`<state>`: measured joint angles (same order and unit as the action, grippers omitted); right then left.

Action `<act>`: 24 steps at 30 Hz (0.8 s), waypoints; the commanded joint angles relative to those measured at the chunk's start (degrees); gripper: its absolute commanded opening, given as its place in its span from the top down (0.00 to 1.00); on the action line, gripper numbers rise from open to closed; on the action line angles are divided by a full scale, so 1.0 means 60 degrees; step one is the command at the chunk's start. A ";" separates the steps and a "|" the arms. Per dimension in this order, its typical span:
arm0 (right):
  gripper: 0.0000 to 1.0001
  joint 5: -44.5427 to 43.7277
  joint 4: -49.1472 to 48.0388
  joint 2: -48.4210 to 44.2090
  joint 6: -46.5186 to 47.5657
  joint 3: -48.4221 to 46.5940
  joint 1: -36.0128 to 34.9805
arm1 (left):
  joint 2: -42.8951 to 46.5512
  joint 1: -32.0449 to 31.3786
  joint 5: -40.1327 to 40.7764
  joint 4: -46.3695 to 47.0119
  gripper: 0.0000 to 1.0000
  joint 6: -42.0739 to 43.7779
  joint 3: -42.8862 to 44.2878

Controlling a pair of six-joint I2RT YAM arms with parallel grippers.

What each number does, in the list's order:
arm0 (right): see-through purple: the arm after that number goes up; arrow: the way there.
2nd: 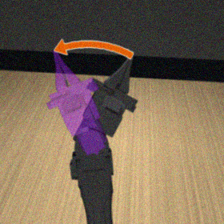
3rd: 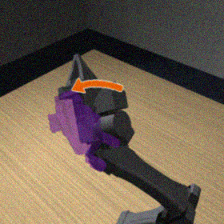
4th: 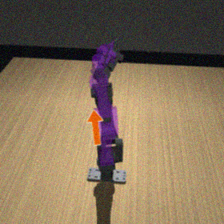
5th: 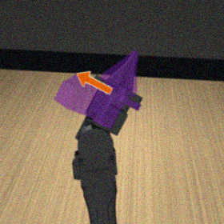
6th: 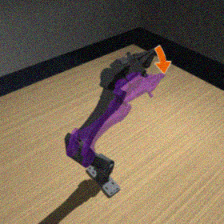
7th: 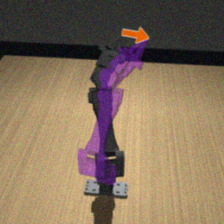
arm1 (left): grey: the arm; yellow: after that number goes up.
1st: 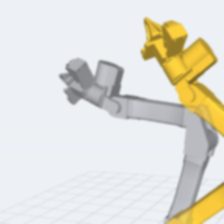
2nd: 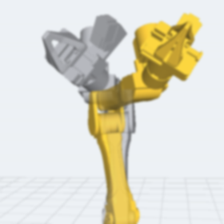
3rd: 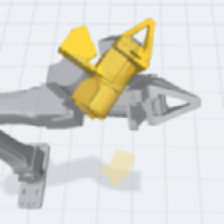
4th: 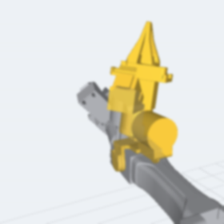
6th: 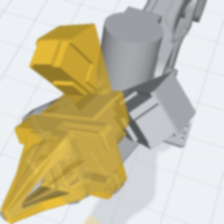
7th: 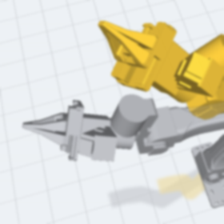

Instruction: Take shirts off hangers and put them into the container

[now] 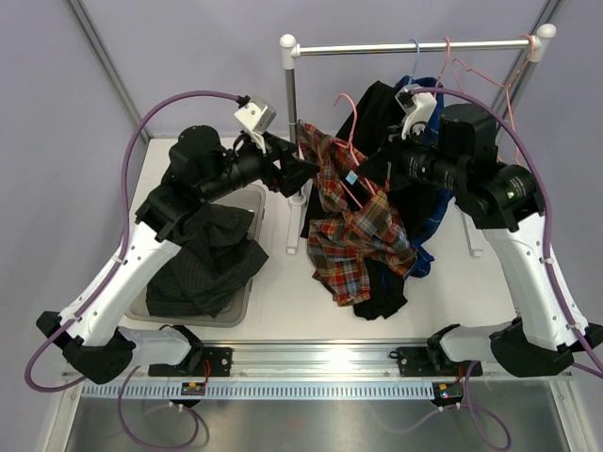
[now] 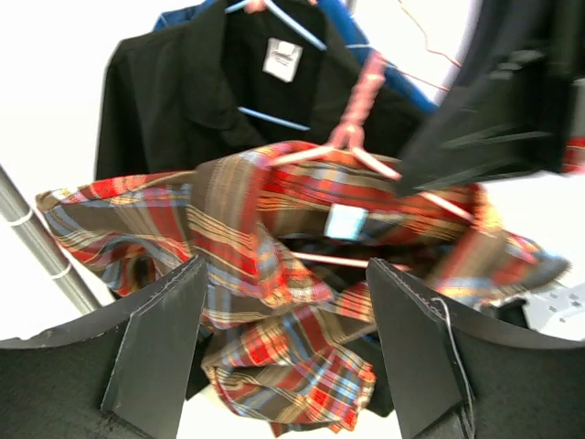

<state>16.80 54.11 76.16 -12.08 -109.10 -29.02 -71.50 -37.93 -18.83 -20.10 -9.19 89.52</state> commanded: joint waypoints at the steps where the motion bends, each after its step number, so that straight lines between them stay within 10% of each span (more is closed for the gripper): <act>1: 1.00 0.0949 -0.0566 -0.0505 -0.0507 0.0004 -0.0247 | -0.0196 -0.0385 0.1146 0.0493 0.27 0.0287 0.0080; 24: 1.00 0.1126 -0.1195 -0.0945 -0.0507 0.1542 -0.0745 | -0.1266 -0.1383 0.1498 0.0435 0.26 0.0272 0.1282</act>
<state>20.86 51.35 72.42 -14.02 -100.38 -32.32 -78.08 -45.87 -11.03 -19.66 -8.34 94.24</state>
